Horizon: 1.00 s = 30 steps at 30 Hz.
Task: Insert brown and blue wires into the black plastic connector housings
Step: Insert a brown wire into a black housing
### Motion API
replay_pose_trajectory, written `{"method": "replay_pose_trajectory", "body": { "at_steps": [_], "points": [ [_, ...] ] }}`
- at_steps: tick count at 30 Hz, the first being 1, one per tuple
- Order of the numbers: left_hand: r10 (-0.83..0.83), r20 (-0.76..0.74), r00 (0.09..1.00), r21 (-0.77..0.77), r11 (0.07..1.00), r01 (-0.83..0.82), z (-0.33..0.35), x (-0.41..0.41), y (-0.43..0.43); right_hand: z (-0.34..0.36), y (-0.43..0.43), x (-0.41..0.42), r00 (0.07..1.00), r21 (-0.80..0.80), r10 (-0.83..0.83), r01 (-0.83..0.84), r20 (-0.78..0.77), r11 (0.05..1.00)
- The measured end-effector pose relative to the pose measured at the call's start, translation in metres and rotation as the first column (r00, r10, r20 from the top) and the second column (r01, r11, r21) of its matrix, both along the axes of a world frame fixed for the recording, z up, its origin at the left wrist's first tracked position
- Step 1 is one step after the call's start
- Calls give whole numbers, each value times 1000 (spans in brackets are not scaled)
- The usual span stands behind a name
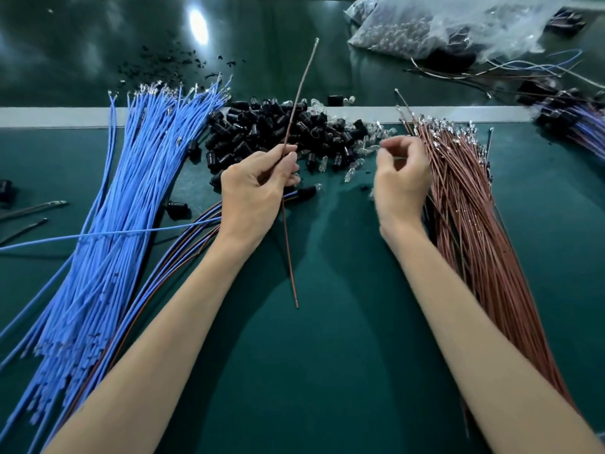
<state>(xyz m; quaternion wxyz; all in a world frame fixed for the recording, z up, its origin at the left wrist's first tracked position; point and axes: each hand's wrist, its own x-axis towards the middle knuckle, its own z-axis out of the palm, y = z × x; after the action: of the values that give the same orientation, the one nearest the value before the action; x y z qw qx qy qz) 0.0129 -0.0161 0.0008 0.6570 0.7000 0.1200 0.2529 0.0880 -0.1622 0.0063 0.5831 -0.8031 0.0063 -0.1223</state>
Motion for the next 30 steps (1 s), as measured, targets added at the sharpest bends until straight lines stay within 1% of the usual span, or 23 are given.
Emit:
{"method": "replay_pose_trajectory", "body": {
  "at_steps": [3, 5, 6, 7, 8, 9, 10, 11, 12, 13, 14, 15, 17, 18, 19, 23, 25, 27, 29, 30],
  "points": [
    [-3, -5, 1000, -4, 1000, 3, 0, 0, 1, 1, -32, 15, 997, -116, 70, -74, -42, 990],
    [-11, -16, 1000, 6, 1000, 11, -1, 0, 1, 4, -45, 23, 997, -208, 68, -76, -46, 975],
    [-20, -19, 1000, 6, 1000, 20, -2, 0, 1, 7, -45, 26, 999, -234, 41, -44, -17, 971],
    [-29, -21, 999, 2, 1000, 29, -2, 0, 1, 12, -40, 26, 999, -227, 19, -12, 29, 974],
    [-35, -20, 999, -5, 999, 35, -2, 0, 1, 18, -31, 24, 997, -195, 35, -20, 73, 981],
    [-38, -19, 999, -14, 999, 38, -2, 0, 1, 25, -19, 21, 990, -149, 115, -102, 85, 984],
    [-40, -15, 999, -23, 999, 40, -1, 0, 2, 30, -5, 17, 965, -116, 259, -252, 49, 961],
    [-42, -6, 999, -29, 999, 42, -1, 0, 3, 34, 8, 11, 900, -105, 434, -436, -42, 894],
    [-42, 6, 999, -35, 998, 43, 0, 0, 3, 35, 19, 4, 792, -88, 589, -606, -163, 790],
    [-35, 14, 999, -48, 998, 35, 1, 0, 4, 35, 28, -2, 662, -33, 696, -731, -279, 682],
    [-16, 12, 1000, -75, 997, 17, 1, -1, 5, 33, 32, -5, 549, 36, 757, -801, -354, 598],
    [13, 6, 1000, -106, 994, -13, 1, -1, 7, 30, 34, -7, 476, 84, 790, -835, -387, 544],
    [76, 4, 997, -125, 989, -75, 2, -1, 8, 26, 33, -6, 393, 82, 820, -882, -417, 465],
    [86, 7, 996, -122, 989, -85, 2, -1, 8, 25, 33, -5, 361, 75, 826, -899, -432, 432],
    [84, 9, 996, -124, 989, -82, 3, -1, 8, 25, 35, -5, 348, 74, 829, -905, -439, 419],
    [118, 1, 993, -175, 978, -116, 4, -1, 8, 27, 50, -7, 365, 89, 819, -891, -443, 446],
    [138, -6, 990, -153, 979, -137, 3, -1, 9, 25, 52, -9, 337, 143, 831, -888, -442, 436],
    [149, -5, 989, -93, 984, -149, 2, 0, 9, 21, 46, -9, 280, 221, 859, -889, -428, 400],
    [155, -9, 988, -61, 986, -156, 1, 1, 9, 18, 36, -6, 242, 330, 885, -862, -397, 384],
    [154, -14, 988, -54, 986, -155, 0, 2, 10, 17, 29, -3, 243, 399, 895, -829, -374, 392]
  ]
}}
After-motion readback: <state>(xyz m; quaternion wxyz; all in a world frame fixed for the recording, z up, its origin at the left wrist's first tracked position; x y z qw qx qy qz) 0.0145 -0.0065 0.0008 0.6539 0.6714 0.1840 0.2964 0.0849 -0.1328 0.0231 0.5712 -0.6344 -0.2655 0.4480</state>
